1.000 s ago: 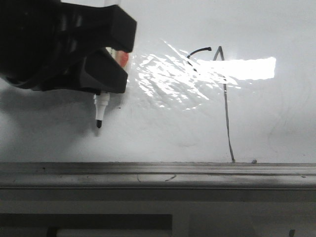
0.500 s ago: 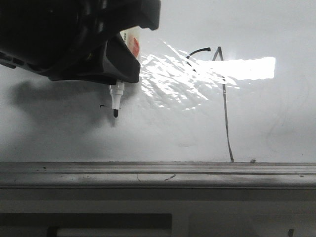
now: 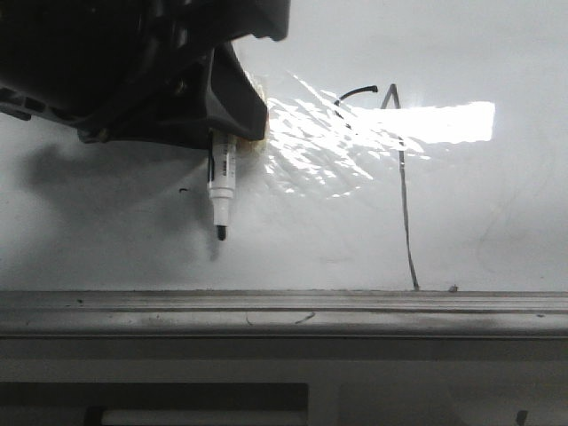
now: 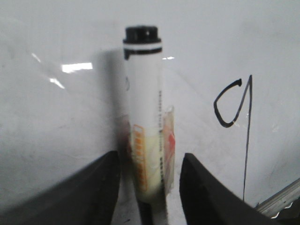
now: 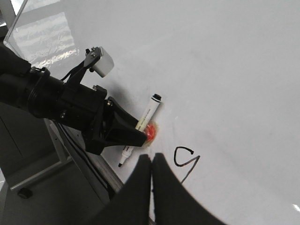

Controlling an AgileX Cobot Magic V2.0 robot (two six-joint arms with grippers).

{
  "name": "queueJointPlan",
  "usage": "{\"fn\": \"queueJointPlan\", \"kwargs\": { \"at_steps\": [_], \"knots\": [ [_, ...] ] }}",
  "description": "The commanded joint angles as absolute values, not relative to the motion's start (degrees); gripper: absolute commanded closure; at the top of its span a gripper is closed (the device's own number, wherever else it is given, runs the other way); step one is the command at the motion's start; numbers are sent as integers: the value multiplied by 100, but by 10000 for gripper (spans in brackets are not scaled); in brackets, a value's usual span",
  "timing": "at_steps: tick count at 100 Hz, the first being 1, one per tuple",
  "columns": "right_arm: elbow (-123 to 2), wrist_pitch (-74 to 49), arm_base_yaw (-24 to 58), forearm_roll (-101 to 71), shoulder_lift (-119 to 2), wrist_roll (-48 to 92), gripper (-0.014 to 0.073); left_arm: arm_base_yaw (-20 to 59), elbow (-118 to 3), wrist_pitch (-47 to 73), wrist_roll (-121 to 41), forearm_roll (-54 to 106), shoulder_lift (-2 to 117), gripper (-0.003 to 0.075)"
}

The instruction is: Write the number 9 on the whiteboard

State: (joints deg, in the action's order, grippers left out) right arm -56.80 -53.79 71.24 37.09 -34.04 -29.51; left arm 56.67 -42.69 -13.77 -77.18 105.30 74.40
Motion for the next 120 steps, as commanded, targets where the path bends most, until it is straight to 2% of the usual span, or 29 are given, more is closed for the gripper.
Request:
{"fn": "queueJointPlan", "kwargs": {
  "at_steps": [1,12,22,31,48,70,77,86,113,120],
  "knots": [
    [-5845,-4872,7075,3909,-3434,-2967,653,5540,-4361,-2116,-7707,10590,7450,344],
    [-5845,-4817,7075,3909,-3434,-2967,653,5540,-4361,-2127,-7707,10590,7450,265],
    [-5845,-4817,7075,3909,-3434,-2967,653,5540,-4361,-2140,-7707,10590,7450,144],
    [-5845,-4827,7075,3909,-3434,-2967,653,5540,-4361,-2170,-7707,10590,7376,78],
    [-5845,-5064,7075,3923,-3424,-2955,653,5704,-4290,-2192,-7910,10590,6855,79],
    [-5478,-5527,7075,4600,-3164,-2899,653,6143,-3755,-2490,-8316,10590,5525,89],
    [-5094,-5383,7075,4935,-2903,-2899,653,6255,-3523,-2574,-8471,10590,5026,126],
    [-4481,-5353,7075,5344,-2524,-3019,653,6320,-3238,-2573,-8514,10590,4398,227],
    [-3635,-5332,7075,5162,-1650,-3648,655,6321,-2455,-2563,-8514,10590,2950,731],
    [-3625,-5343,7075,5013,-1585,-3648,655,6321,-2362,-2552,-8514,10590,2768,741]
  ]
}}
